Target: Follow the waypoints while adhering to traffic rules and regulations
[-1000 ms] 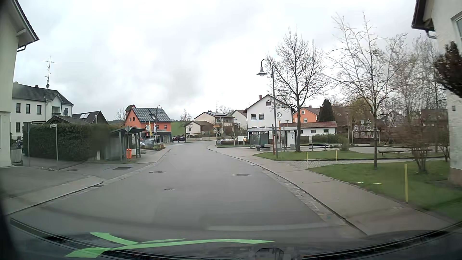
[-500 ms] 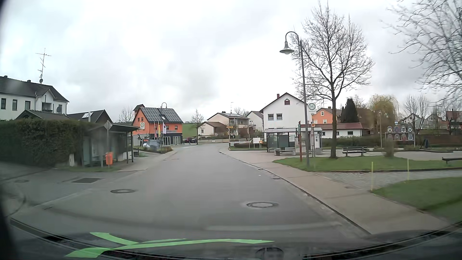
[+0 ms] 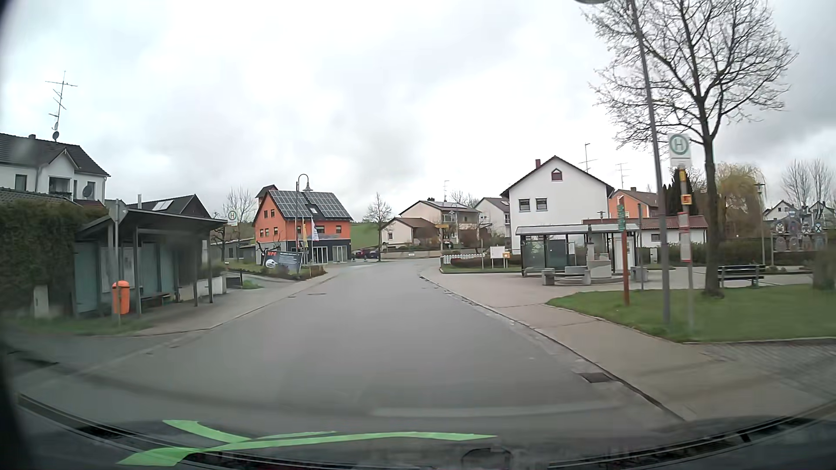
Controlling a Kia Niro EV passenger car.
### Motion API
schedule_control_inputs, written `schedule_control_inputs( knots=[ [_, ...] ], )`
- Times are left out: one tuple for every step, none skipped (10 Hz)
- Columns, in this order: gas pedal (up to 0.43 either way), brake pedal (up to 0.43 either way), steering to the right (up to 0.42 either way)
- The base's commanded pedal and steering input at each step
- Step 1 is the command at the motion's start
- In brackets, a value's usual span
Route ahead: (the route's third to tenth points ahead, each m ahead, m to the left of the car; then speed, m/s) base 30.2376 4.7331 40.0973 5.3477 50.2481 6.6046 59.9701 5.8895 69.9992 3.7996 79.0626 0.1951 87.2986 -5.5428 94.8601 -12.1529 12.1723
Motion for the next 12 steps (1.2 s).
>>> schedule_control_inputs(
  knots=[
    [0.098,0.0,-0.046],
    [0.098,0.0,-0.044],
    [0.098,0.0,-0.041],
    [0.098,0.0,-0.039],
    [0.087,0.0,-0.038],
    [0.079,0.0,-0.038],
    [0.02,0.0,-0.038],
    [0.0,0.0,-0.037],
    [0.0,0.0,-0.035],
    [0.0,0.0,-0.032],
    [0.0,0.0,-0.031],
    [0.0,0.0,-0.031]
  ],
)
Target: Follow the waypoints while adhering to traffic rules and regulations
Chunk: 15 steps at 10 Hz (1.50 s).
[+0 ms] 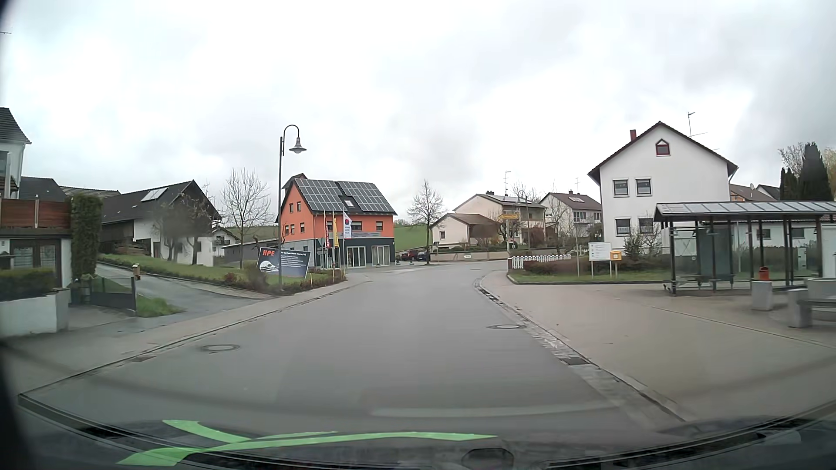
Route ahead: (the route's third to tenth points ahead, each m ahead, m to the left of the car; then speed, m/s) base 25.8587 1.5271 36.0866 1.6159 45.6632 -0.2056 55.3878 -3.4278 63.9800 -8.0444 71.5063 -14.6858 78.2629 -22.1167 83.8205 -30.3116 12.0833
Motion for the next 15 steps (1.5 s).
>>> schedule_control_inputs(
  knots=[
    [0.0,0.0,-0.03],
    [0.0,0.0,-0.028],
    [0.0,0.0,-0.024],
    [0.0,0.0,-0.023],
    [0.0,0.0,-0.023],
    [0.0,0.0,-0.019],
    [0.0,0.0,-0.014],
    [0.0,0.0,-0.009],
    [0.0,0.0,-0.005],
    [0.0,0.0,0.0],
    [0.0,0.0,0.005],
    [0.0,0.0,0.006],
    [0.0,0.0,0.007],
    [0.0,0.0,0.007],
    [0.0,0.0,0.009]
  ],
)
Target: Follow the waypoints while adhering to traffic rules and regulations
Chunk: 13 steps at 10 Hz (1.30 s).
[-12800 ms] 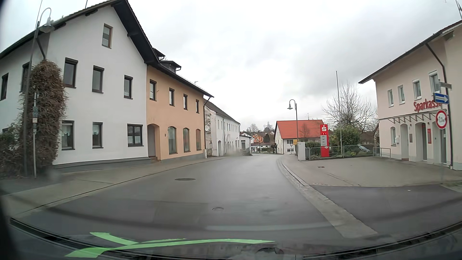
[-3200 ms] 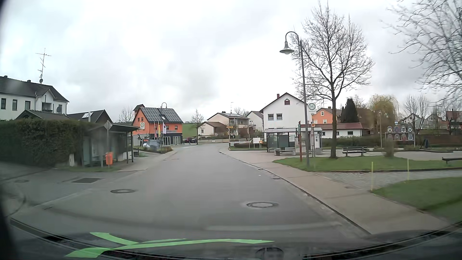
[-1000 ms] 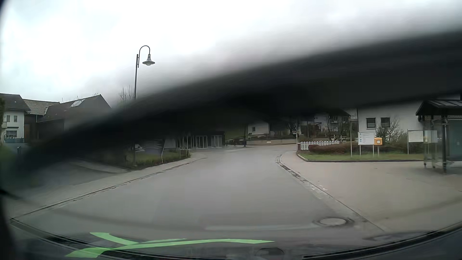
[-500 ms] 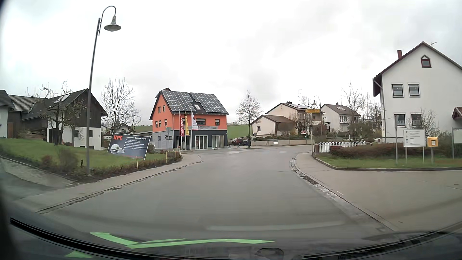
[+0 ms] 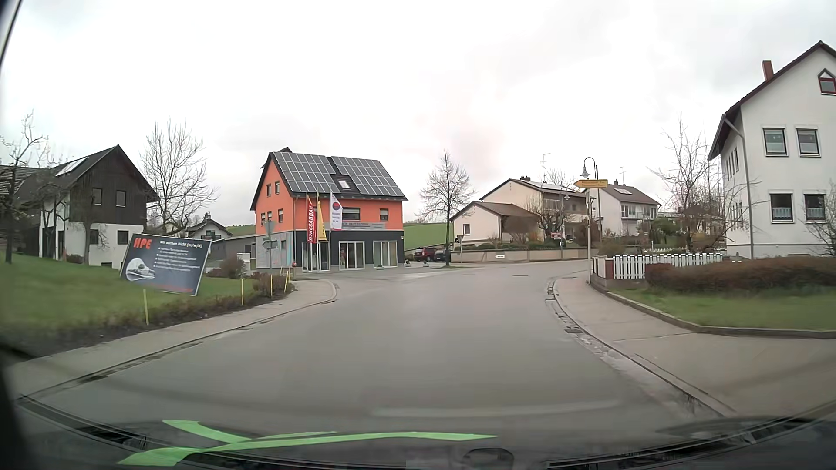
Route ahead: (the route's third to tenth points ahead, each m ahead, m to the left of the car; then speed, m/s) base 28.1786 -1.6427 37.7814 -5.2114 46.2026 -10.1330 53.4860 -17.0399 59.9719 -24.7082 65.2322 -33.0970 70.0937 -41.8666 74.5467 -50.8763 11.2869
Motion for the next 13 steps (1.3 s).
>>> schedule_control_inputs(
  knots=[
    [0.0,0.0,0.014],
    [0.0,0.0,0.02],
    [0.0,0.0,0.028],
    [0.0,0.0,0.036],
    [0.0,0.0,0.037],
    [0.0,0.0,0.038],
    [0.0,0.0,0.038],
    [0.0,0.0,0.039],
    [0.059,0.0,0.044],
    [0.067,0.0,0.054],
    [0.067,0.0,0.062],
    [0.067,0.0,0.063],
    [0.067,0.0,0.062]
  ],
)
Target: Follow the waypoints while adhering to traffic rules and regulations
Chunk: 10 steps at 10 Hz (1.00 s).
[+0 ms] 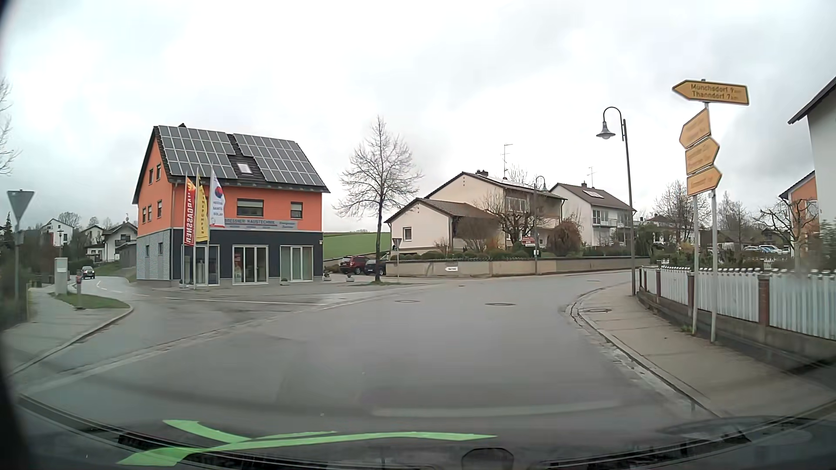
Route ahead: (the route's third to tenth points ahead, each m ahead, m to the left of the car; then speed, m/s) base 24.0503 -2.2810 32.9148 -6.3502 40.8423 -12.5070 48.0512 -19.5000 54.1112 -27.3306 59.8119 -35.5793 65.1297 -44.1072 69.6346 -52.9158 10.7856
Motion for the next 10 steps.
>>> schedule_control_inputs(
  knots=[
    [0.067,0.0,0.06],
    [0.067,0.0,0.059],
    [0.067,0.0,0.06],
    [0.059,0.0,0.06],
    [0.059,0.0,0.063],
    [0.059,0.0,0.065],
    [0.059,0.0,0.069],
    [0.059,0.0,0.072],
    [0.067,0.0,0.073],
    [0.067,0.0,0.074]
  ],
)
